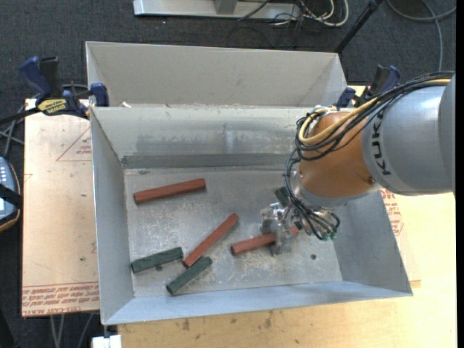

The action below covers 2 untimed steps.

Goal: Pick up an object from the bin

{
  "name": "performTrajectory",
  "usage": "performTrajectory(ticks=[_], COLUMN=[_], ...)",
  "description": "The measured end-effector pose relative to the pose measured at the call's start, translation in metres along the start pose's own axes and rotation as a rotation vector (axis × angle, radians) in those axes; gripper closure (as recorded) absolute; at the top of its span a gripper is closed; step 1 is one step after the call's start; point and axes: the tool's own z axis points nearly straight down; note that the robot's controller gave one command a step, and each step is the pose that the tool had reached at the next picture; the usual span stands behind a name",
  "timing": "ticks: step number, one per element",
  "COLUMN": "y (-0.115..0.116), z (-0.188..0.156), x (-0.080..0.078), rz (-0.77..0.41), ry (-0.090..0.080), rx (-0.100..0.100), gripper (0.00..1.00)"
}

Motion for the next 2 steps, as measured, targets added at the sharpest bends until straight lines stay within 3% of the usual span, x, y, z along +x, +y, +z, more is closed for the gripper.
performTrajectory(ticks=[1,2], y=[0.000,0.010], z=[0.000,-0.159], x=[0.000,-0.032], rz=[0.000,0.018], ry=[0.000,-0.005], rx=[0.000,0.002], gripper=[1.00,1.00])
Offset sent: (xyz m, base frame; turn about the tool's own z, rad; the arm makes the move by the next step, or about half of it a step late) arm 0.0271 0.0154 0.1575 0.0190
